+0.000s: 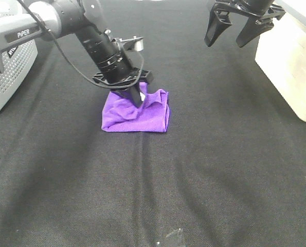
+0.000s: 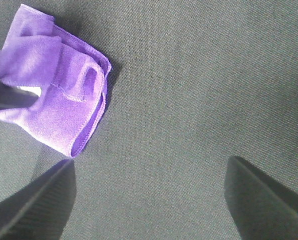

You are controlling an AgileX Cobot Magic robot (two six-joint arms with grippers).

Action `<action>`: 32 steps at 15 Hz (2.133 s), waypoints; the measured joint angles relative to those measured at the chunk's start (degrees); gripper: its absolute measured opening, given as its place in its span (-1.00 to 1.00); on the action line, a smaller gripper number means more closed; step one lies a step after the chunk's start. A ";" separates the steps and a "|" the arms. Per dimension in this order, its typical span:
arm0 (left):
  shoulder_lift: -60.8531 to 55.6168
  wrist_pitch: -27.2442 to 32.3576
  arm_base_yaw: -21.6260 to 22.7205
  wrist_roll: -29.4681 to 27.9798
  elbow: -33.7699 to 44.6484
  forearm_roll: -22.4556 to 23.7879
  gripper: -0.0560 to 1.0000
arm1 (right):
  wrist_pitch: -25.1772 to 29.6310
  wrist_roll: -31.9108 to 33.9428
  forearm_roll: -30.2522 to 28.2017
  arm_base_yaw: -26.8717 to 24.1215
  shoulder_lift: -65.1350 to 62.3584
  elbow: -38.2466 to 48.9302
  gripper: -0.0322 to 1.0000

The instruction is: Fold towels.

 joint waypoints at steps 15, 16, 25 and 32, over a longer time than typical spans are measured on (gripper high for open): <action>-4.13 -11.52 -5.10 4.70 0.00 -6.42 0.29 | 0.17 0.00 0.00 0.00 -9.57 0.00 0.58; -5.79 -10.37 -3.95 4.76 0.00 -3.21 0.29 | 0.17 0.00 -0.06 0.00 -10.08 0.00 0.58; -22.46 -0.52 11.97 -13.87 0.52 28.48 0.71 | 0.17 4.58 -6.65 -5.50 -17.76 4.64 0.58; -55.92 -0.52 25.61 -11.52 31.40 22.52 0.69 | 0.17 6.25 -7.28 -8.08 -46.41 33.23 0.58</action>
